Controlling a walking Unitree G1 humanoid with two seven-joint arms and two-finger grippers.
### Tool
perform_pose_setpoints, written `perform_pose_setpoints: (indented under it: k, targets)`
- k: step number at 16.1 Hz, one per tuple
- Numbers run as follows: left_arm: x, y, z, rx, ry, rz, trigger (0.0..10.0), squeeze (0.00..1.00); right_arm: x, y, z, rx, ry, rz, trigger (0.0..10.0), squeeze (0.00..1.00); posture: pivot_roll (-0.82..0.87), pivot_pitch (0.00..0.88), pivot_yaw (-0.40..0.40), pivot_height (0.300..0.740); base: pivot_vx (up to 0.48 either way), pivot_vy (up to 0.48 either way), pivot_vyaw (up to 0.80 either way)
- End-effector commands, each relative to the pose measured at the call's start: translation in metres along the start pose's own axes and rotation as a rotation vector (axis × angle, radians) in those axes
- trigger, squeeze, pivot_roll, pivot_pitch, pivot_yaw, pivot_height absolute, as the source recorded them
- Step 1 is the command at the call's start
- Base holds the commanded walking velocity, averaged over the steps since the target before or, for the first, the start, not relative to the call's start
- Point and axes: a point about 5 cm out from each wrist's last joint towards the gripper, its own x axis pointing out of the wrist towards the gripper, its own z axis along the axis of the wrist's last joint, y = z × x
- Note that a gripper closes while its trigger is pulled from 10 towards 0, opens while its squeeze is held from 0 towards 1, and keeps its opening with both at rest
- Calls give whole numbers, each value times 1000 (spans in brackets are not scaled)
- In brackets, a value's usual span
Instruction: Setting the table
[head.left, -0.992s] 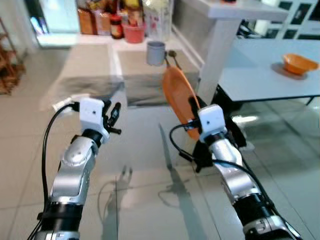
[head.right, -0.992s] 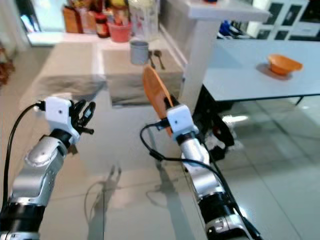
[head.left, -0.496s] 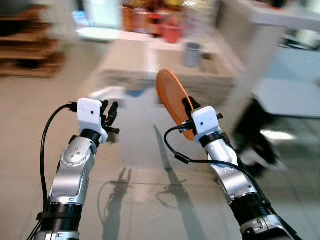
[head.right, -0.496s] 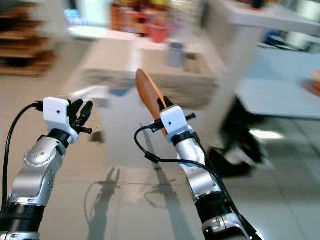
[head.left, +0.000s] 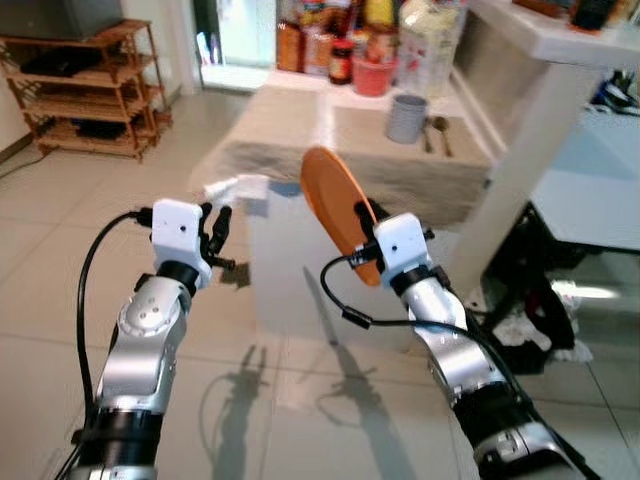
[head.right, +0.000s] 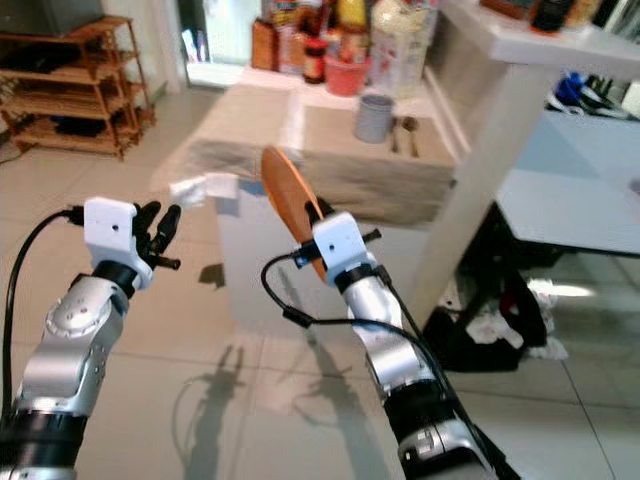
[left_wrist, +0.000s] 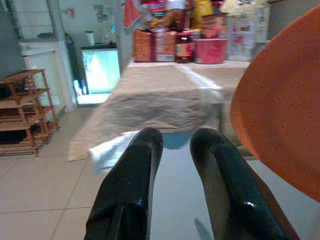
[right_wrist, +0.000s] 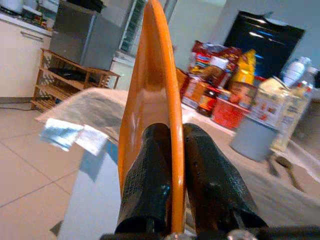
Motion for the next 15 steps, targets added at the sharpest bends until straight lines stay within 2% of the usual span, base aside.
perform_pose_setpoints:
  k: [1, 15]
  targets:
    - [2, -7, 0, 5, 1, -24, 10000, 0, 1, -9, 4, -4, -28, -25, 0, 0, 15, 0, -52, 740, 0, -461, 0]
    - [7, -8, 1, 1, -8, -12, 10000, 0, 0, -10, 1, -7, -30, -15, 0, 0, 9, 0, -45, 740, 0, -442, 0]
